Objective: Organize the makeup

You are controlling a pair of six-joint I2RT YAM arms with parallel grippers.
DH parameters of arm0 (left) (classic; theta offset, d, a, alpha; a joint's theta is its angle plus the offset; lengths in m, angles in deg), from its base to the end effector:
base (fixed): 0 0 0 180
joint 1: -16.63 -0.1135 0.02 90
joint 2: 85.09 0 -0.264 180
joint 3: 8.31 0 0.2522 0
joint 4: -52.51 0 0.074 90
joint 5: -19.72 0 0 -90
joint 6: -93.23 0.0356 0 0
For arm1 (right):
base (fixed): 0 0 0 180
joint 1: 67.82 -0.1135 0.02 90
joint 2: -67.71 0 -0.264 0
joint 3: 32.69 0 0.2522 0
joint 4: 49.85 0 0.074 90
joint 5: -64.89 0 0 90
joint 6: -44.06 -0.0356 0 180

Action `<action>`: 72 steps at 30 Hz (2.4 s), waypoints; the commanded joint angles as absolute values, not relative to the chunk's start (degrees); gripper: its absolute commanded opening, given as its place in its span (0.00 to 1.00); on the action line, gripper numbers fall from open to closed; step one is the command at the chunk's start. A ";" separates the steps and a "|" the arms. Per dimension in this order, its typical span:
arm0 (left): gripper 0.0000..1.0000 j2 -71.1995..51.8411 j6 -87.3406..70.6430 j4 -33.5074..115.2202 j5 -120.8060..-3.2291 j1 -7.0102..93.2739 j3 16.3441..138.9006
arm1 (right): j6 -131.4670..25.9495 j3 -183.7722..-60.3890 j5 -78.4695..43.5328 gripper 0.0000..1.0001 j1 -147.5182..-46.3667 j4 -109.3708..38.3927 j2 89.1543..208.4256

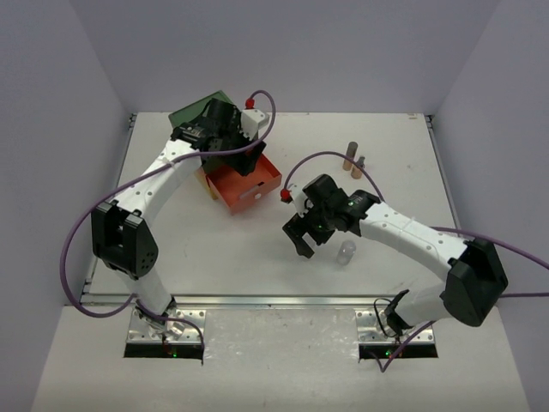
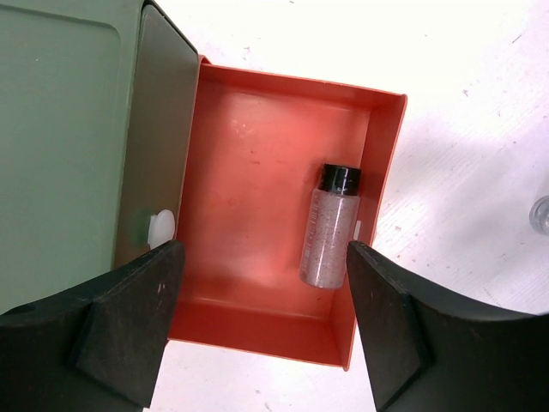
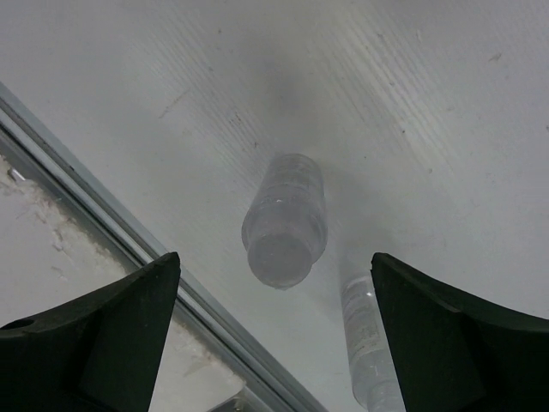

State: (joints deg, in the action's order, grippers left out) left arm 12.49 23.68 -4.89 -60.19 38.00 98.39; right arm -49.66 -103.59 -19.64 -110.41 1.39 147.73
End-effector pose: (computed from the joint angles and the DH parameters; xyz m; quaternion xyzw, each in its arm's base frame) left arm 0.3483 -0.1430 0.3338 0.3615 0.8584 -0.0850 0.3540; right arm 0.2019 0.1902 0.2384 -0.3328 0.9065 0.1429 0.2168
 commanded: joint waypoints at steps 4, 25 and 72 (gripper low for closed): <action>0.75 8.10 23.24 -5.08 -60.11 38.43 97.97 | -51.37 -104.22 -22.54 0.72 -110.71 -1.48 153.06; 0.78 -2.94 40.84 -13.64 -31.33 39.15 93.89 | -54.99 -116.67 7.48 0.00 -99.57 -1.25 147.12; 0.00 5.93 28.78 3.80 -74.53 40.01 87.67 | -68.92 -116.79 -20.74 0.99 -91.46 -10.16 145.74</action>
State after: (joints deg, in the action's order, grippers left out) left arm 5.82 30.86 -2.90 -65.20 40.83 87.33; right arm -73.28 -117.36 -4.15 -91.34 -13.88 149.32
